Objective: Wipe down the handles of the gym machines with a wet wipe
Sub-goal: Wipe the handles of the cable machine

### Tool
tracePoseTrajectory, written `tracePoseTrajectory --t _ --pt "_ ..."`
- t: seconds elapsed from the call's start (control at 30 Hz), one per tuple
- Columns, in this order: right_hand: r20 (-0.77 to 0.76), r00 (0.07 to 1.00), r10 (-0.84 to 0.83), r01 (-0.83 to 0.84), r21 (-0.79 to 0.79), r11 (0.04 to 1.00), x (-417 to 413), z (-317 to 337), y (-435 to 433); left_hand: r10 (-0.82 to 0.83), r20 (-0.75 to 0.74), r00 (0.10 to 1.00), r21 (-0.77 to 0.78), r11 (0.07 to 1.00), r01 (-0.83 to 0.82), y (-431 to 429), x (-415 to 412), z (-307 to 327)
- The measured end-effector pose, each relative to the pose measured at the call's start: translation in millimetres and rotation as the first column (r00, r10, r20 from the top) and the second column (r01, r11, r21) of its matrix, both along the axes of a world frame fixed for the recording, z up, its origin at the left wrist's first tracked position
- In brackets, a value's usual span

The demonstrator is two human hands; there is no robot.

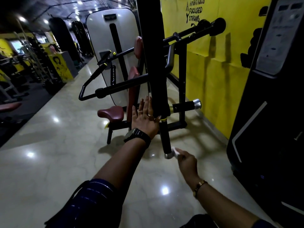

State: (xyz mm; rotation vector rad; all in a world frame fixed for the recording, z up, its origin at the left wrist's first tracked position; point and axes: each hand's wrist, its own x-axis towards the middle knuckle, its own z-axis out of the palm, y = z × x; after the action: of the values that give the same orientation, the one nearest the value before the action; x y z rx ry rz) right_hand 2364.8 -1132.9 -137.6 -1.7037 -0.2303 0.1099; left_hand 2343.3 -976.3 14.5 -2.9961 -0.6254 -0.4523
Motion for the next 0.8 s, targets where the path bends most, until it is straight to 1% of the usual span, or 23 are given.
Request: tracePoseTrajectory --t 0.03,0.07,0.1,0.13,0.2,0.23,0.27,0.3,0.33,0.4,0.47,0.5,0.53,0.57,0.6,0.63,0.67,0.7,0.73,0.77,0.8 --pt "-0.14 0.99 0.001 0.021 0.16 0.987 7.5 13.6 0.7 0.003 0.004 1.0 0.003 1.0 -0.003 0.1 0.4 -0.5" --pt "-0.277 0.959 0.053 0.03 0.287 0.957 15.0 26.8 1.4 0.005 0.01 1.0 0.001 1.0 -0.005 0.4 1.0 -1.1" --pt "-0.366 0.919 0.148 0.02 0.416 0.909 19.8 40.5 1.4 0.009 0.017 1.0 -0.002 1.0 -0.009 0.7 1.5 -2.2" --pt "-0.417 0.876 0.242 0.012 0.52 0.854 24.3 52.3 0.7 0.015 0.022 1.0 0.002 1.0 -0.015 0.8 1.8 -3.4" --pt "-0.466 0.787 0.405 0.032 0.687 0.726 29.3 67.6 -3.2 0.025 0.021 0.999 0.015 1.0 -0.025 0.5 2.1 -4.2" --pt "-0.445 0.761 0.471 -0.001 0.726 0.687 29.8 71.1 -5.3 0.025 0.015 1.0 0.017 1.0 -0.025 0.5 2.6 -3.5" --pt "-0.401 0.759 0.513 -0.076 0.728 0.681 29.0 71.8 -6.4 0.024 0.003 1.0 0.019 1.0 -0.024 0.1 2.7 -3.2" --pt "-0.361 0.773 0.522 -0.148 0.696 0.702 26.7 69.2 -6.2 0.024 -0.005 1.0 0.02 1.0 -0.024 -0.2 2.5 -2.9" --pt "-0.332 0.8 0.5 -0.198 0.64 0.742 25.6 64.8 -5.4 0.022 -0.005 1.0 0.02 1.0 -0.022 0.3 3.0 -3.0" --pt "-0.307 0.857 0.413 -0.198 0.544 0.815 24.7 57.9 -3.4 0.028 -0.002 1.0 0.02 0.999 -0.028 0.8 2.6 -4.6" --pt "-0.247 0.899 0.362 -0.209 0.484 0.85 28.3 56.7 -0.7 0.029 0.0 1.0 0.016 0.999 -0.029 0.5 2.6 -4.2" --pt "-0.194 0.92 0.34 -0.231 0.434 0.871 28.9 59.7 0.9 0.026 -0.003 1.0 0.013 1.0 -0.026 0.1 2.5 -3.7" --pt "-0.095 0.951 0.293 -0.246 0.339 0.908 30.1 63.8 2.1 0.02 -0.002 1.0 0.015 1.0 -0.02 -0.8 2.4 -3.3" --pt "0.072 0.971 0.227 -0.237 0.195 0.952 29.8 70.6 3.4 0.013 0.002 1.0 0.014 1.0 -0.013 -0.9 2.4 -2.7" --pt "0.308 0.936 0.169 -0.185 0.025 0.982 30.4 76.2 5.0 0.008 0.007 1.0 0.009 1.0 -0.009 -0.3 2.6 -2.6" --pt "0.556 0.817 0.151 -0.112 -0.105 0.988 30.3 81.1 6.6 0.008 0.007 1.0 0.003 1.0 -0.008 0.7 3.1 -3.4" --pt "0.752 0.638 0.169 -0.047 -0.181 0.982 31.3 85.4 6.8 0.01 0.004 1.0 0.004 1.0 -0.01 1.8 3.6 -4.9" --pt "0.869 0.449 0.208 -0.016 -0.226 0.974 35.0 85.6 7.1 0.013 0.001 1.0 0.011 1.0 -0.013 2.6 3.7 -6.4" --pt "0.928 0.278 0.248 0.001 -0.258 0.966 38.7 85.1 7.3 0.014 0.0 1.0 0.019 1.0 -0.014 3.4 4.1 -8.2" --pt "0.944 0.151 0.294 0.004 -0.298 0.955 43.2 82.6 8.5 0.012 0.002 1.0 0.026 1.0 -0.012 3.6 4.4 -9.0" --pt "0.937 0.064 0.343 0.015 -0.345 0.939 47.1 80.2 9.6 0.014 0.002 1.0 0.031 0.999 -0.014 3.5 4.4 -9.2"
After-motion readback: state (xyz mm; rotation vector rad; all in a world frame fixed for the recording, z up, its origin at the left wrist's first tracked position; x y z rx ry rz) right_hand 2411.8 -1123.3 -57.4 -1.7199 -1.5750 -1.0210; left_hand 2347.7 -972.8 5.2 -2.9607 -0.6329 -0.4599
